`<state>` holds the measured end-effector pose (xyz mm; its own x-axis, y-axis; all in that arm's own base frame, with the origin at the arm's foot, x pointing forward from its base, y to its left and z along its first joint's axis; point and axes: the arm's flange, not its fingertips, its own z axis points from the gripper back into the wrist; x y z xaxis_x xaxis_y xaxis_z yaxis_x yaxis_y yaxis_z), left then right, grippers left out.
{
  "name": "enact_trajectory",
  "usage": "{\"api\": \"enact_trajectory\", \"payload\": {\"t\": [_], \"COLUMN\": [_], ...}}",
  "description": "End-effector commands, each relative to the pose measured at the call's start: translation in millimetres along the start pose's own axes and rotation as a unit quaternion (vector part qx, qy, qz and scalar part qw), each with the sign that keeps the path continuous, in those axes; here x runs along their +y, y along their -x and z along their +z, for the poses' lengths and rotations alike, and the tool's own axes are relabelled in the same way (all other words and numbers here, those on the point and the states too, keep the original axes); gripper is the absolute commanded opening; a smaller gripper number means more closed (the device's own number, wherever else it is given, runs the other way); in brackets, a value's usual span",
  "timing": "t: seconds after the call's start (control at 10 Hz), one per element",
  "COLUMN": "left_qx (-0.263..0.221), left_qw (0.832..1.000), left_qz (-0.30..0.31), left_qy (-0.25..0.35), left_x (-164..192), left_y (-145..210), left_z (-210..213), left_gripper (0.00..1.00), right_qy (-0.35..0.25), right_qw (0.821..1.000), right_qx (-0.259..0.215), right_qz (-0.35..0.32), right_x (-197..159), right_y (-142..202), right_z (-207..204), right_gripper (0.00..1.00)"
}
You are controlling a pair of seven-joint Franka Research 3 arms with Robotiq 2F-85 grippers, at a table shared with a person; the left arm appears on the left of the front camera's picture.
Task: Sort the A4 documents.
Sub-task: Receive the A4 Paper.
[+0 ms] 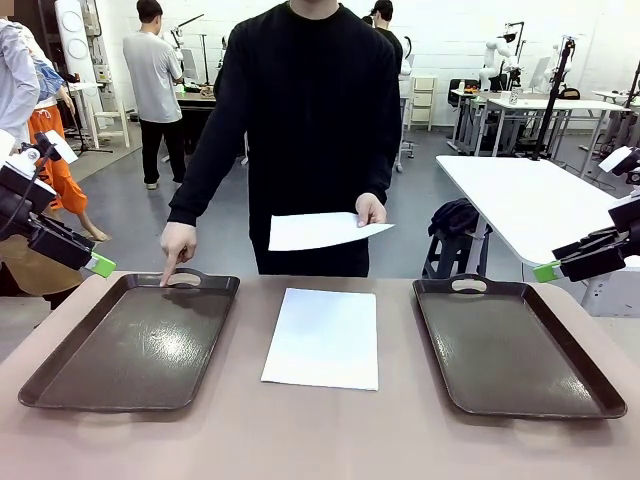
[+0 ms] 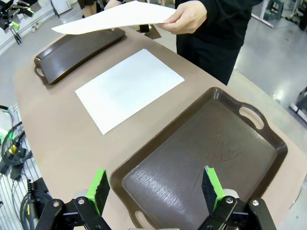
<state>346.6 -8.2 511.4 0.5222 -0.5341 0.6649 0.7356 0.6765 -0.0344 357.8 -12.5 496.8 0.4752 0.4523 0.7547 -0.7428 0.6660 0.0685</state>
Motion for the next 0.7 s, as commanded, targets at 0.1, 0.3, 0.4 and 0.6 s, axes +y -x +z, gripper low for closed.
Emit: {"api": "enact_trajectory", "payload": {"t": [0.1, 0.3, 0.4, 0.6], "left_qx": [-0.001, -0.001, -0.001, -0.001], "left_qw": [1.000, 1.000, 1.000, 1.000], "left_qz": [-0.002, -0.002, -0.002, -0.002], "left_qy": [0.004, 0.004, 0.004, 0.004], "left_x": [1.6, 1.6, 1.6, 1.6], "left_y": [1.3, 1.3, 1.3, 1.3], "left_z": [-0.9, -0.9, -0.9, -0.9], "left_gripper": [1.00, 1.00, 1.00, 1.00], "right_qy": [-0.007, -0.007, -0.007, -0.007], "right_qw": [1.000, 1.000, 1.000, 1.000], "right_qx": [-0.003, -0.003, -0.003, -0.003], "right_qz": [0.004, 0.004, 0.004, 0.004], "right_x": [-2.8, -2.8, -2.8, -2.8], "right_y": [1.6, 1.6, 1.6, 1.6], "right_z": [-2.9, -2.9, -2.9, -2.9], "right_gripper": [1.00, 1.00, 1.00, 1.00]}}
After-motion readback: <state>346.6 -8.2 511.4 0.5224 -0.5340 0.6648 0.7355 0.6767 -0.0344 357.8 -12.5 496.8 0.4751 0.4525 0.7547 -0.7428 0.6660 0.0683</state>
